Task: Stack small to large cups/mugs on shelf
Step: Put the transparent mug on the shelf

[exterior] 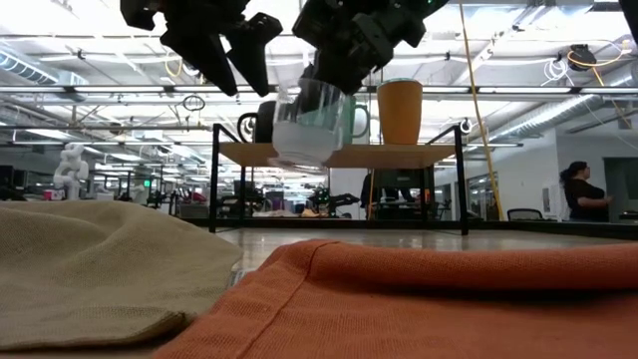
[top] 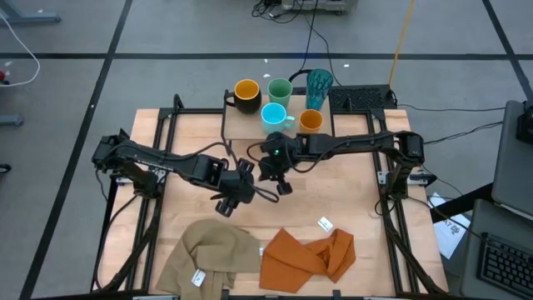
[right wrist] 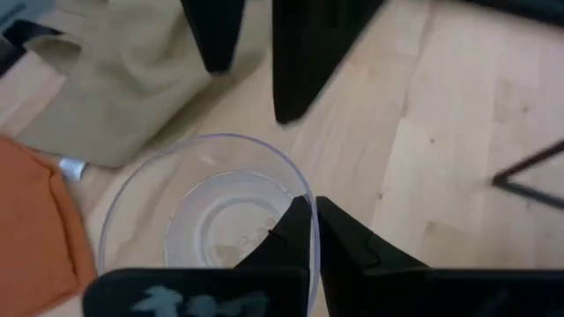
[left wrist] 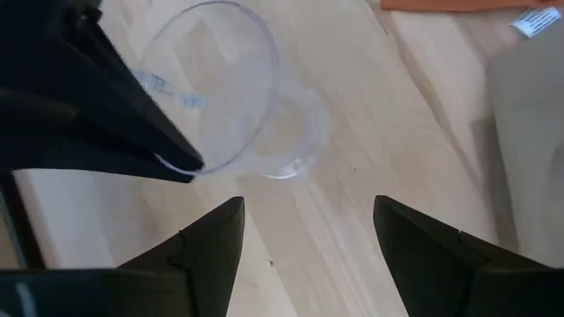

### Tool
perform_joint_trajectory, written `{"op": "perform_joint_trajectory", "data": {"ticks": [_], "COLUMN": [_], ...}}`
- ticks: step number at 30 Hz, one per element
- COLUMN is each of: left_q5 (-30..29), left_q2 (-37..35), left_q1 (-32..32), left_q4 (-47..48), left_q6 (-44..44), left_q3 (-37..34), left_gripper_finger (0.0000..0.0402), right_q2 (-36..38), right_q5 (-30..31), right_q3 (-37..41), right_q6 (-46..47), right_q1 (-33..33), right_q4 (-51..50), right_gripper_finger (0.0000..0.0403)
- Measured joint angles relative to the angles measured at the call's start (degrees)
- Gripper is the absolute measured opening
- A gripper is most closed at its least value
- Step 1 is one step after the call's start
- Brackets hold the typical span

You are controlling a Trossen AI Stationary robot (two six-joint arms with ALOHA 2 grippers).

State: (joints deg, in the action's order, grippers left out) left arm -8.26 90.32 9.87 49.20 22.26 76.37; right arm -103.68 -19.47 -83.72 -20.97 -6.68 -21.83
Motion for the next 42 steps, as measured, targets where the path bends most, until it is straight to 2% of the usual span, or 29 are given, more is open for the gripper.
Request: {"op": "perform_joint_trajectory", "data": {"ticks": [6, 13, 23, 32, 42], "left_q5": [-1.0, -3.4, 1.0, -0.5, 0.8], "left_q2": [0.0, -0.1, 0.7, 3.6, 3.6], "left_q1": [1.0, 1.5, 1.7, 1.8, 1.7], "left_q4": [-1.3, 1.0, 0.4, 0.3, 0.6], "left_q6": [1.7, 2.3, 3.0, 6.9, 9.5], "left_q3": [0.0, 4.2, 5.8, 5.7, 5.7], "left_gripper_finger": [0.0253, 0.0253, 0.0253, 0.0253, 0.0253], "right_q2": [0.0, -0.3, -0.4, -0.5, -0.5], "right_q5": [-0.7, -0.7, -1.8, -1.9, -3.9], "right_q3": [0.0, 0.0, 0.0, 0.0, 0.0], "right_q6": [-0.6, 0.1, 0.0, -0.5, -3.3], "right_q1": [-0.1, -1.2, -1.2, -1.1, -1.4], "right_q4": [2.7, 2.3, 4.0, 2.3, 1.7], "right_gripper_finger": [0.0000, 0.0000, 0.0000, 0.0000, 0.0000]}}
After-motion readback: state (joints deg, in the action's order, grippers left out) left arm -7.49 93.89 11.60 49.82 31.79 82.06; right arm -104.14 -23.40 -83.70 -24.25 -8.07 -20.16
